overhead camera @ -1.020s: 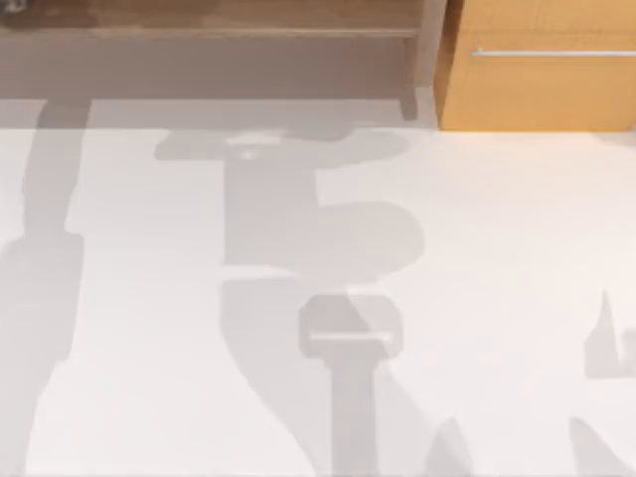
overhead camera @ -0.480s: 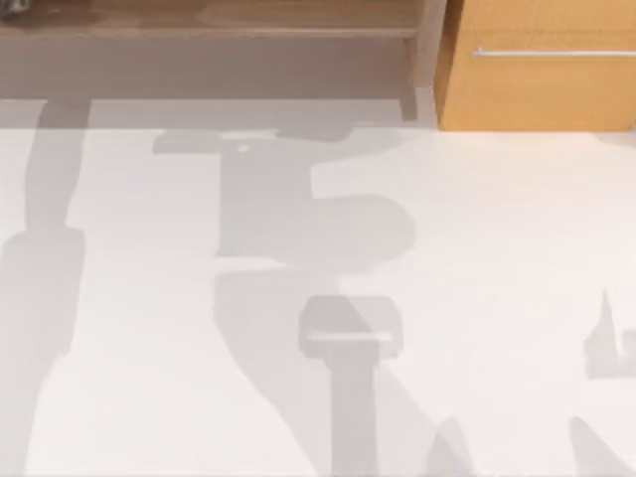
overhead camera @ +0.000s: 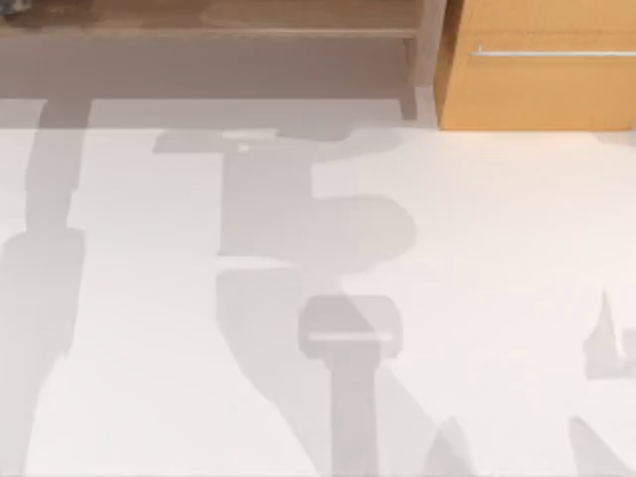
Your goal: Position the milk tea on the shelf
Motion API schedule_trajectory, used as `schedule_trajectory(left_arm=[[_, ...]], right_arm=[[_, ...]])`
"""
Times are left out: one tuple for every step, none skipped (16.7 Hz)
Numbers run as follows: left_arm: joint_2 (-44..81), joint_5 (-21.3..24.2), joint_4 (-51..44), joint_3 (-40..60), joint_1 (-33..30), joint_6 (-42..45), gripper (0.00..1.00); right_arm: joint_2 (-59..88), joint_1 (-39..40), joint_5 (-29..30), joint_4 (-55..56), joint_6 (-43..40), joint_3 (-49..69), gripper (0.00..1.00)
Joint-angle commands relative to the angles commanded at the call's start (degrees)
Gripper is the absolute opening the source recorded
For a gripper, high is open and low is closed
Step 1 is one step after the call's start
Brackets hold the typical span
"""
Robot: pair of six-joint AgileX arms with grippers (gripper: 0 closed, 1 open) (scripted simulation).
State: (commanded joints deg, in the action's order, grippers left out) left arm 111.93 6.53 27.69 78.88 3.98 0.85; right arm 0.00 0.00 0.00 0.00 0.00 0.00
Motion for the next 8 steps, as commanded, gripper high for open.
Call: schedule_trajectory(left_arm=[[0.0, 0.0, 0.0, 0.0, 0.0, 0.0, 0.9], [0.0, 0.0, 0.0, 0.0, 0.0, 0.0, 0.98], [0.0, 0.0, 0.0, 0.0, 0.0, 0.0, 1.0], [0.0, 0.0, 0.0, 0.0, 0.0, 0.0, 1.0], [0.0, 0.0, 0.0, 0.0, 0.0, 0.0, 1.0], [0.0, 0.0, 0.0, 0.0, 0.0, 0.0, 1.0], [0.0, 0.0, 0.0, 0.0, 0.0, 0.0, 1.0], [0.0, 0.0, 0.0, 0.0, 0.0, 0.0, 1.0]], right_arm=[[0.0, 0.0, 0.0, 0.0, 0.0, 0.0, 1.0], [0.0, 0.0, 0.0, 0.0, 0.0, 0.0, 1.0], [0.0, 0.0, 0.0, 0.0, 0.0, 0.0, 1.0], [0.0, 0.0, 0.0, 0.0, 0.0, 0.0, 1.0], [0.0, 0.0, 0.0, 0.0, 0.0, 0.0, 1.0], [0.0, 0.0, 0.0, 0.0, 0.0, 0.0, 1.0], [0.0, 0.0, 0.0, 0.0, 0.0, 0.0, 1.0], [0.0, 0.0, 0.0, 0.0, 0.0, 0.0, 1.0]])
